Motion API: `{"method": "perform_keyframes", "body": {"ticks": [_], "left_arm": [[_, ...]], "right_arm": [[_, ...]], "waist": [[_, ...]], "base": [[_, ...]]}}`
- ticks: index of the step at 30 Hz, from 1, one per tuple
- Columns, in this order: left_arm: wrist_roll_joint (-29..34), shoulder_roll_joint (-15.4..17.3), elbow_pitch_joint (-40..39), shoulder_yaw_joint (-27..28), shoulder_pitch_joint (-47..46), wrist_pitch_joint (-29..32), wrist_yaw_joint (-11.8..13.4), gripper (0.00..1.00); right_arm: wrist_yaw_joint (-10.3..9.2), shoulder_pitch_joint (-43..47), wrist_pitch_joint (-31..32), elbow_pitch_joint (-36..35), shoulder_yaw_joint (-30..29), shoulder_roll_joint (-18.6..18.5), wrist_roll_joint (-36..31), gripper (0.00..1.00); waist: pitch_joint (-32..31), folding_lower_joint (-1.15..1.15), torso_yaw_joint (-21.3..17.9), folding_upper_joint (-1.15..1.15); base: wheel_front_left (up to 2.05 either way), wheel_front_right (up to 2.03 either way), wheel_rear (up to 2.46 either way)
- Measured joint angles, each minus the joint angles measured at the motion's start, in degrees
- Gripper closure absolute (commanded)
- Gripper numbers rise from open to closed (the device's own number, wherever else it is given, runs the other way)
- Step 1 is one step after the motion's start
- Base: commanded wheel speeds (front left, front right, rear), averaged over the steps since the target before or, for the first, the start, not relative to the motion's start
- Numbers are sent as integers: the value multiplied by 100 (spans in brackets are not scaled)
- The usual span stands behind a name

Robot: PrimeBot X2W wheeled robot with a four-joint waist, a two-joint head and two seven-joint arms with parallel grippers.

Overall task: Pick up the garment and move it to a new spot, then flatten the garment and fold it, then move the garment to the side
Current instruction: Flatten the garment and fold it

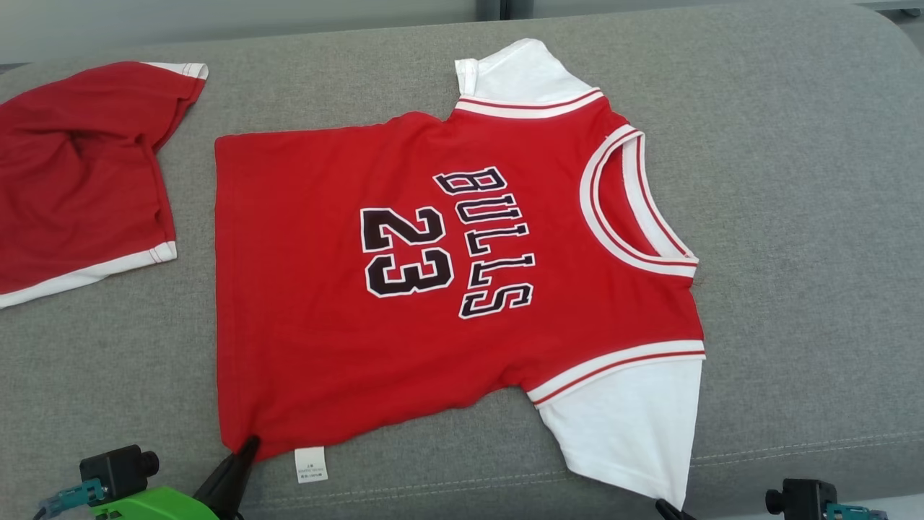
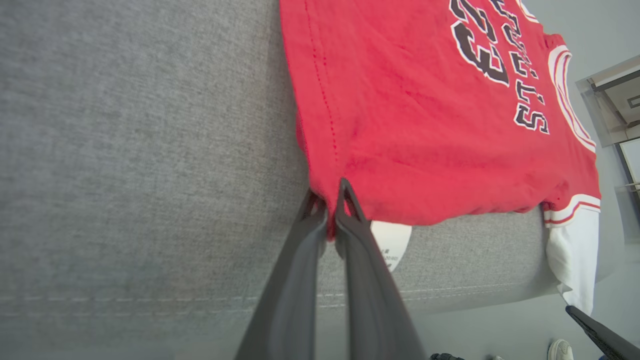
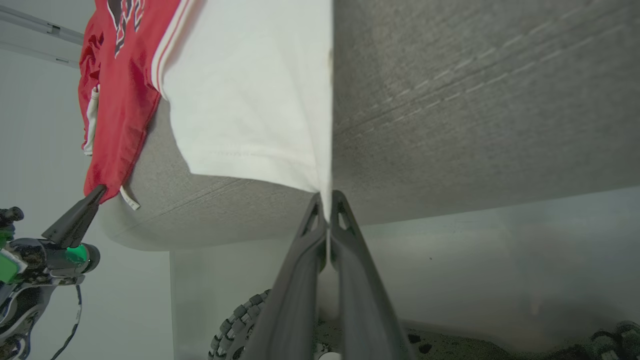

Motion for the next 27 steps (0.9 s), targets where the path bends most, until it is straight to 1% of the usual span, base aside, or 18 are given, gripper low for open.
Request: {"method": "perform_keyframes", "body": {"ticks": [1,4,9,11,13,17,19,23,27], "left_arm": [[-8,29,-63,2,23,24,0,100],[-77,118,-233,20,61,79,-1,100],[-189,274,-510,71,69,221,-19,100],[-356,309,-717,82,98,307,-44,100],[-380,353,-912,82,111,392,-45,100],[-536,559,-1296,200,108,603,-46,100],[-714,780,-1557,312,101,808,-46,100],[-875,1061,-1884,448,51,1125,-26,100],[-1042,1239,-2075,563,-125,1349,110,100]], "right_arm": [[27,93,64,-94,-16,-37,145,100],[29,228,216,-416,-86,-198,434,100],[49,257,383,-1067,-286,-408,950,100],[78,285,443,-1378,-375,-514,1174,100],[78,285,493,-1681,-490,-620,1334,100],[78,266,583,-2217,-744,-871,1608,100],[78,229,673,-2529,-972,-1117,1753,100],[78,106,849,-2785,-1237,-1510,1845,100],[77,-48,996,-2933,-1475,-1766,1979,100]], "waist": [[9,0,3,0],[59,0,6,0],[127,0,14,0],[158,0,18,0],[199,0,22,0],[292,0,43,0],[386,0,55,0],[540,0,62,0],[702,0,85,0]], "base": [[0,0,0],[0,0,0],[0,0,0],[0,0,0],[0,0,0],[0,0,0],[0,0,0],[0,0,0],[0,0,0]]}}
